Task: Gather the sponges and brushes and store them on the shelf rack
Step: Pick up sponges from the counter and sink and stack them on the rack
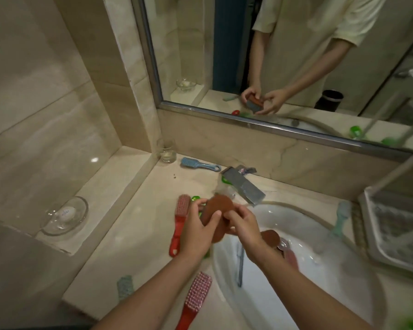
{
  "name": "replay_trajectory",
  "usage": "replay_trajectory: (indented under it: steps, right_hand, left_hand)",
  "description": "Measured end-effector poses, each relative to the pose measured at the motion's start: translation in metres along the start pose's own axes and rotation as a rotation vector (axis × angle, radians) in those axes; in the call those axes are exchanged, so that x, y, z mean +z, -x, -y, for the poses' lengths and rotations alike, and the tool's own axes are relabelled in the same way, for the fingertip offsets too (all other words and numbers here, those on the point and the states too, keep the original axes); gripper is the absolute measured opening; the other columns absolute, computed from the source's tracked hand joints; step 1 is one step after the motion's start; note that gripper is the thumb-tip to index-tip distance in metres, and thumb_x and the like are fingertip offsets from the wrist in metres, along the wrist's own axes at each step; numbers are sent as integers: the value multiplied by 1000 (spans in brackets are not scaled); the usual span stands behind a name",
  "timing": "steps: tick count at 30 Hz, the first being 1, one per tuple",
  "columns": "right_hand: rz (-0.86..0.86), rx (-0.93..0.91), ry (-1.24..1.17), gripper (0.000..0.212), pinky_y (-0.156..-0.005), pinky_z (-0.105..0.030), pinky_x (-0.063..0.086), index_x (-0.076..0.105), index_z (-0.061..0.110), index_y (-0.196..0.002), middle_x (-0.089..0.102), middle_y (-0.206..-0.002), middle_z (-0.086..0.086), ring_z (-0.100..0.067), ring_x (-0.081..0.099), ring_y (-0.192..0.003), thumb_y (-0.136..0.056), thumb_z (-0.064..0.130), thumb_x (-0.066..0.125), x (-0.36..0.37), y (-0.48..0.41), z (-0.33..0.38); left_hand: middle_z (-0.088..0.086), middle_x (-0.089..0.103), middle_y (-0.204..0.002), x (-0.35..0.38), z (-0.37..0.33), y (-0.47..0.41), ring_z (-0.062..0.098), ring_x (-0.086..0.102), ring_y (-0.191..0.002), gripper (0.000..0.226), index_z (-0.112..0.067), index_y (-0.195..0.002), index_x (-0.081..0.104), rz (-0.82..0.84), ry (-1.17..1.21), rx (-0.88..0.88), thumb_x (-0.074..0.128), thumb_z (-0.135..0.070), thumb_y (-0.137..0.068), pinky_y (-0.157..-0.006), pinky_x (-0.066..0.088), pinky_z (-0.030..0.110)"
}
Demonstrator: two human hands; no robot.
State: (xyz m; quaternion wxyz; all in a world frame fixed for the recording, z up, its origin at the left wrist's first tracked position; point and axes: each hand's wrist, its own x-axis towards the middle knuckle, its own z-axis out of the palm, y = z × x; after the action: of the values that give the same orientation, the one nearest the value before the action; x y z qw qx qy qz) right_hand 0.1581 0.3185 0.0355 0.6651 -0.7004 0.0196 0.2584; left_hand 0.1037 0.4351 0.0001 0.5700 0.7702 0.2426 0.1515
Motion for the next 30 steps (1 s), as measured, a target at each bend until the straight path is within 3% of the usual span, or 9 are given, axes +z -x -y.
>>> replay_trajectory:
  steps: [3,6,12,17,20,25,28,30]
  right_hand:
    - [-43,50,58,18,-83,-47,55,65,10,-106,68,-101,-20,-22,64,-82,-90,10,56,-27,12,-20]
    - [-84,103,62,17,-79,-43,55,66,11,-104,69,-101,-19,-24,65,-84,-90,11,57,-49,20,-36]
    - [-118,147,70,18,-69,-29,50,68,13,-101,69,-93,-10,-19,62,-77,-93,12,52,-83,20,-58]
    - [-116,197,112,18,-66,-26,49,66,19,-98,68,-90,-6,-15,61,-74,-93,15,50,-99,-1,-76]
    - [-105,205,179,17,-69,-26,50,66,24,-95,70,-93,-2,-16,65,-83,-92,16,51,-107,-20,-88]
    - [-70,127,528,27,-91,-40,52,67,13,-108,66,-107,-4,-21,63,-102,-83,8,59,-121,-63,-110]
    - [-48,27,952,46,-99,-34,46,61,21,-124,60,-123,0,-20,54,-116,-79,24,68,-128,-84,-117]
    - [13,-10,1147,61,-107,-37,38,51,25,-134,50,-136,-1,-22,43,-128,-78,33,72,-131,-97,-122]
  left_hand:
    - [-14,60,-106,20,12,17,3,64,-91,37,-49,-112,43,96,-54,-61,65,-51,-83,-76,57,32]
    - [-17,59,-104,37,18,27,4,63,-89,37,-53,-113,40,193,-113,-95,62,-55,-83,-73,54,28]
    - [-7,63,-115,70,27,30,11,63,-101,45,-33,-129,45,343,-148,-144,60,-48,-89,-90,52,37]
    - [-3,64,-118,92,38,23,14,63,-102,45,-29,-132,42,384,-179,-220,57,-44,-92,-91,51,37]
    - [-3,63,-118,102,44,14,14,62,-102,43,-27,-131,42,397,-186,-279,56,-42,-93,-90,51,35]
    - [1,59,-121,115,58,-3,19,60,-104,46,-21,-134,43,347,-186,-396,58,-38,-94,-95,49,37]
    - [-4,54,-121,119,65,-12,14,54,-102,49,-24,-138,41,355,-202,-438,56,-40,-94,-90,48,33]
    - [-8,50,-119,123,69,-18,12,50,-102,51,-26,-139,38,372,-230,-463,55,-43,-94,-86,45,31]
